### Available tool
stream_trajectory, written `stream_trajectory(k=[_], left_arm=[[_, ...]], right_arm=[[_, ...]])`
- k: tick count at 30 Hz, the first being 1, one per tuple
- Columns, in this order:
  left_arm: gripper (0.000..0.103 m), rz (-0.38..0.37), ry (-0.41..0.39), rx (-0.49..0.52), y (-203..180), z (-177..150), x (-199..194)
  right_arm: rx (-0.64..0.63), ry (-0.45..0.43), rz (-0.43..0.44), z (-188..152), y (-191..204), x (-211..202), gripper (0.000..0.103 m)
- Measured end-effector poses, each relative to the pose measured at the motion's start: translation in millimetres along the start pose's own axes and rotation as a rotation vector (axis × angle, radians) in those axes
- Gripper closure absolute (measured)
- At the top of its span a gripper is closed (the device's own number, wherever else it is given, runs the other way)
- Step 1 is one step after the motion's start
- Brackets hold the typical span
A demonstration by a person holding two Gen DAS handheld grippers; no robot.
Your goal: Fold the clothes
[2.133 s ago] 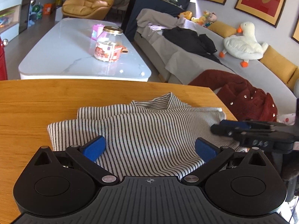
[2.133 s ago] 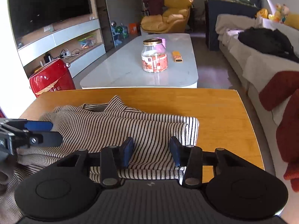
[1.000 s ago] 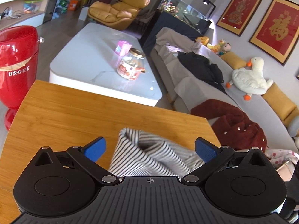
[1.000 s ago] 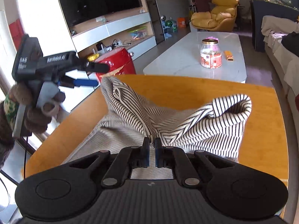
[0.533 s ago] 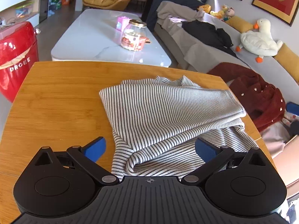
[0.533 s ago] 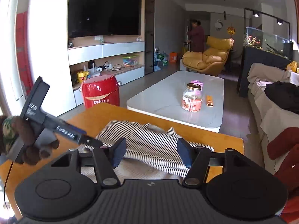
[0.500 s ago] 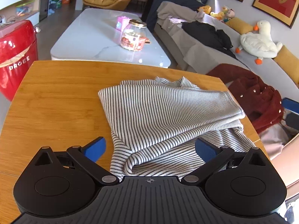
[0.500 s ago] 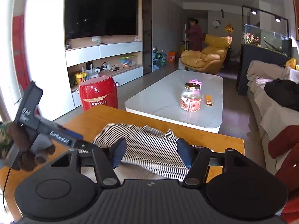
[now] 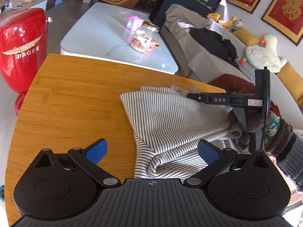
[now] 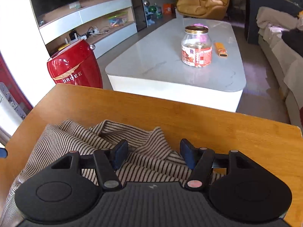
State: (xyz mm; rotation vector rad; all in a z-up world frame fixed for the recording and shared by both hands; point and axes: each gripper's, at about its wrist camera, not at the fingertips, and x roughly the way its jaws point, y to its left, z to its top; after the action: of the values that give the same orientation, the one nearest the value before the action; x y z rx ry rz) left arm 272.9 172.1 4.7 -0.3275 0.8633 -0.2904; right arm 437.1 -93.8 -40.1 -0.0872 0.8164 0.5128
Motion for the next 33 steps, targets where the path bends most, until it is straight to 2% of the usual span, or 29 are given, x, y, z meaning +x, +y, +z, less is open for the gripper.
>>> stream_trajectory(k=[1,2,4,6,8,11,14,18,27,30,33], left_arm=[[0.0,0.001,-0.003,-0.016,3.9,1.5,-0.5],[0.0,0.002,-0.006,-0.033,7.5,3.0,-0.3],[0.0,0.002,-0.007,-0.065,11.1,6.5,2.1],[0.0,-0.001,-0.008,-0.091,12.9,9.8,3.4],[0.0,-0.01,-0.019,-0.098,12.4,12.3,-0.5],[0.0,-0.013,-0.056,-0.067,9.3,18.6,-13.4],[0.0,-0.012,-0.095,-0.031,3.4,24.5,-27.1],[0.0,-0.018,-0.097,-0.004,-7.6,20.8,-29.8],[0.0,-0.023,-0.036,0.055,-32.9,-3.5,-18.3],[0.0,-0.025,-0.016,0.075,-41.4,-11.6,-14.5],[0.0,0.017,0.044,0.14,-46.0,-25.1,-7.0]], right_arm=[[-0.019,0.002,-0.007,1.3,4.7,-0.1,0.063],[-0.016,0.006,-0.018,2.3,8.1,-1.4,0.076],[-0.011,-0.015,-0.019,4.4,11.1,-17.5,0.095],[-0.007,-0.052,-0.003,4.7,13.8,-42.0,0.095],[0.006,-0.101,0.057,-0.7,17.7,-83.0,0.096],[-0.035,-0.149,0.112,-20.4,35.0,-142.4,0.097],[-0.07,-0.144,0.139,-49.6,53.3,-181.9,0.097],[-0.081,-0.081,0.167,-89.8,72.2,-200.2,0.097],[-0.052,0.052,0.155,-157.9,84.3,-184.0,0.097],[-0.052,0.041,0.15,-165.8,82.2,-193.7,0.096],[-0.006,-0.039,0.176,-158.3,70.2,-223.8,0.089]])
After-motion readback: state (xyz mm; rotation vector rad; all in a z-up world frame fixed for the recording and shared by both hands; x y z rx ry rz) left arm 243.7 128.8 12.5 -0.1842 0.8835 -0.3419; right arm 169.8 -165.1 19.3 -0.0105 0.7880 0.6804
